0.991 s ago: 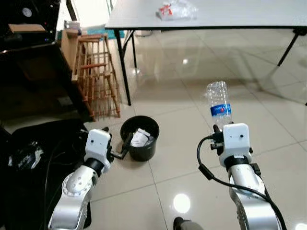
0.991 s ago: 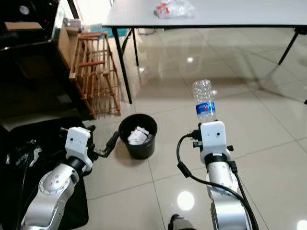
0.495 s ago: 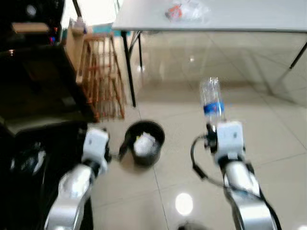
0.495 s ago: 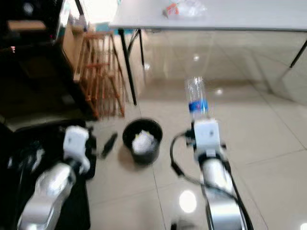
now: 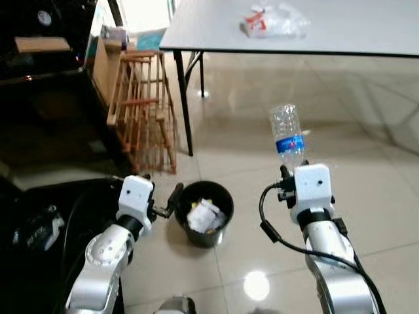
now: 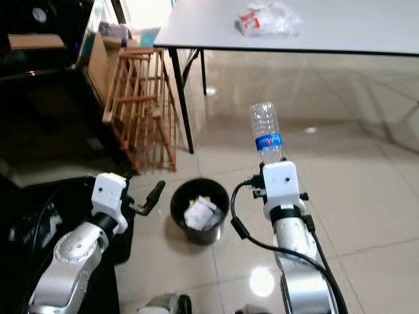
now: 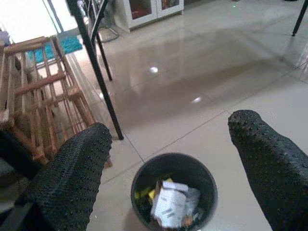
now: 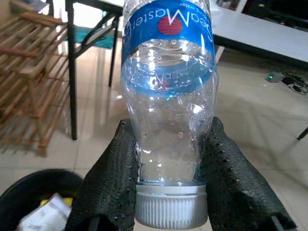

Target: Picking trash to rubbish bin

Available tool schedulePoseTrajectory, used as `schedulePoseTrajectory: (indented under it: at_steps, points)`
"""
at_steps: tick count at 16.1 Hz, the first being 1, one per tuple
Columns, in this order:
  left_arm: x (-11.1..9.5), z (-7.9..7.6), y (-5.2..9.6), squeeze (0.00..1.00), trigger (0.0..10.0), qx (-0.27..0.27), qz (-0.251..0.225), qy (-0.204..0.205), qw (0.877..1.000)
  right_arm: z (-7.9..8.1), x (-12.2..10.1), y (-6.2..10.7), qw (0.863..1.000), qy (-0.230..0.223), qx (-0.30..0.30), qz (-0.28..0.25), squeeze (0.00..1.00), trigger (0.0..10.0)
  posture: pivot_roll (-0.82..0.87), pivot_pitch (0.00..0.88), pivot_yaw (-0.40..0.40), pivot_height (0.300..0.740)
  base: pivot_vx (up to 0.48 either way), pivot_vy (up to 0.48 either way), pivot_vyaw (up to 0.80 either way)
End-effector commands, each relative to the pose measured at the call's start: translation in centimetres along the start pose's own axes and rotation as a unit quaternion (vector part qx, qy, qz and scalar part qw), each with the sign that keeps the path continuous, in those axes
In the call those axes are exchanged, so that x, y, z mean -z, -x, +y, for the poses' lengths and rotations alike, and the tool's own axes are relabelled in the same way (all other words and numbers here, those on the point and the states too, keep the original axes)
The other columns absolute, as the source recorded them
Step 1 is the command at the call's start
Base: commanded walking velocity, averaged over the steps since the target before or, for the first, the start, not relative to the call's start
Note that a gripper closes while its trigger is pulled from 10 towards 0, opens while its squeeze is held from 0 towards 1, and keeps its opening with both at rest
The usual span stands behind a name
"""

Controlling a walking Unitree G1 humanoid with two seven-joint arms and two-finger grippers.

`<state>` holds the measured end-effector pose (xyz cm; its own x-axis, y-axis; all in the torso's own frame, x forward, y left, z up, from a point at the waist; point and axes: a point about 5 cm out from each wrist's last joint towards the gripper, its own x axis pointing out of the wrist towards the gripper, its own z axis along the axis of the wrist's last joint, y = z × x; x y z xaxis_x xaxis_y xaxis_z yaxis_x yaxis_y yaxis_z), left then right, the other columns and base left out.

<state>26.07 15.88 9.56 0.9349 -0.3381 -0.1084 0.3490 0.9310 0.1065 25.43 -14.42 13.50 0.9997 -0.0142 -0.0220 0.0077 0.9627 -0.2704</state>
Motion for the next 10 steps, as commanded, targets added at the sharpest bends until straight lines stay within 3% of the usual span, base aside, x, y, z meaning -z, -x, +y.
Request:
schedulePoseTrajectory:
  at_steps: [1, 4, 8, 10]
  points:
    - [-0.15, -0.62, -0.14, 0.00, 10.0, 0.006, -0.003, -0.001, 1.000, -0.52, 0.37, 0.13, 1.000, 0.008, 0.006, 0.007, 0.00, 10.0, 0.00, 0.155, 0.046, 0.740, 0.398, 0.000, 0.00]
    - [-0.02, -0.50, -0.14, 0.00, 10.0, 0.002, 0.004, -0.008, 1.000, -0.47, 0.36, 0.08, 1.000, 0.009, 0.004, 0.006, 0.00, 10.0, 0.00, 0.154, 0.046, 0.740, 0.335, 0.000, 0.00]
    - [0.05, -0.50, -0.19, 0.00, 10.0, 0.005, 0.004, -0.007, 1.000, -0.28, 0.37, 0.07, 1.000, 0.009, 0.001, 0.006, 0.00, 10.0, 0.00, 0.154, 0.046, 0.740, 0.000, 0.000, 0.00]
    - [-0.05, -0.53, -0.26, 0.00, 10.0, 0.006, 0.001, -0.011, 1.000, -0.30, 0.31, 0.03, 1.000, 0.011, 0.001, 0.004, 0.00, 10.0, 0.00, 0.150, 0.048, 0.740, 0.326, 0.000, 0.00]
